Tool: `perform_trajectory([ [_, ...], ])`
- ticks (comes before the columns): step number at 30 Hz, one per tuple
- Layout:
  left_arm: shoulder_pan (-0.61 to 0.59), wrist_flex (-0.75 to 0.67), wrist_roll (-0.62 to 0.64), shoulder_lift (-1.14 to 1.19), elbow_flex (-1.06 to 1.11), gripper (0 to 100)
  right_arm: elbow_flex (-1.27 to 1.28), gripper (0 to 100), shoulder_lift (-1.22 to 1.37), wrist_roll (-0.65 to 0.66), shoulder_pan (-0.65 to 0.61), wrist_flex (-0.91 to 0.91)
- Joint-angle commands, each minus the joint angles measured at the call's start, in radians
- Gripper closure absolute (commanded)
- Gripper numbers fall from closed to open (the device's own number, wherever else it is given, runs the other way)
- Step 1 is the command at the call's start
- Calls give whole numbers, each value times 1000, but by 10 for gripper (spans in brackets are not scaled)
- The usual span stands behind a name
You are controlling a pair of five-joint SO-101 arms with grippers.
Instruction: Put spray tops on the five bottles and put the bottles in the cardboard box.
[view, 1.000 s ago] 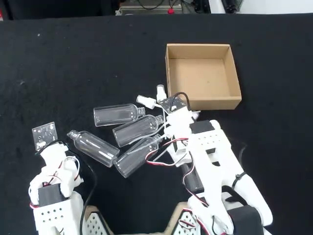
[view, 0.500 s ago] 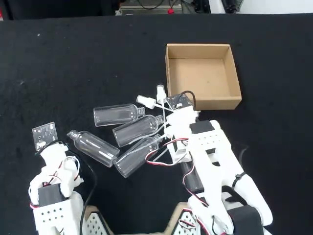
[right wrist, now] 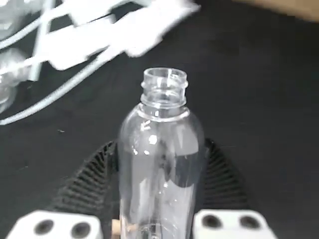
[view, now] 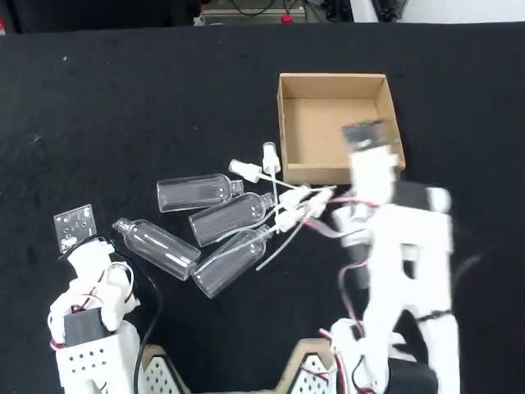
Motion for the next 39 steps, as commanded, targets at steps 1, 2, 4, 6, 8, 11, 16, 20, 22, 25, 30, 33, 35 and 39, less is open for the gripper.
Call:
perform_trajectory([
  [1, 10, 3, -2, -3, 22, 970, -137, 889, -33, 164, 227, -26],
  [2, 10, 3, -2, -3, 22, 970, -124, 889, -13, 193, 278, -66],
  [4, 10, 3, -2, -3, 22, 970, -73, 890, 51, 236, 362, -150],
  [6, 10, 3, -2, -3, 22, 970, -33, 890, 139, 261, 433, -226],
  [8, 10, 3, -2, -3, 22, 970, -35, 890, 229, 273, 491, -282],
  [11, 10, 3, -2, -3, 22, 970, -62, 888, 346, 275, 545, -330],
  [16, 10, 3, -2, -3, 22, 970, -87, 818, 484, 273, 557, -328],
  [20, 10, 3, -2, -3, 22, 970, -87, 721, 519, 275, 552, -330],
  [22, 10, 3, -2, -3, 22, 970, -94, 699, 510, 275, 551, -325],
  [25, 10, 3, -2, -3, 22, 970, -162, 698, 484, 275, 551, -215],
  [30, 10, 3, -2, -3, 22, 970, -394, 698, 503, 275, 548, 83],
  [33, 10, 3, -2, -3, 22, 970, -529, 698, 559, 273, 548, 209],
  [35, 10, 3, -2, -3, 22, 970, -593, 698, 618, 272, 537, 278],
  [39, 10, 3, -2, -3, 22, 970, -682, 698, 746, 265, 517, 359],
])
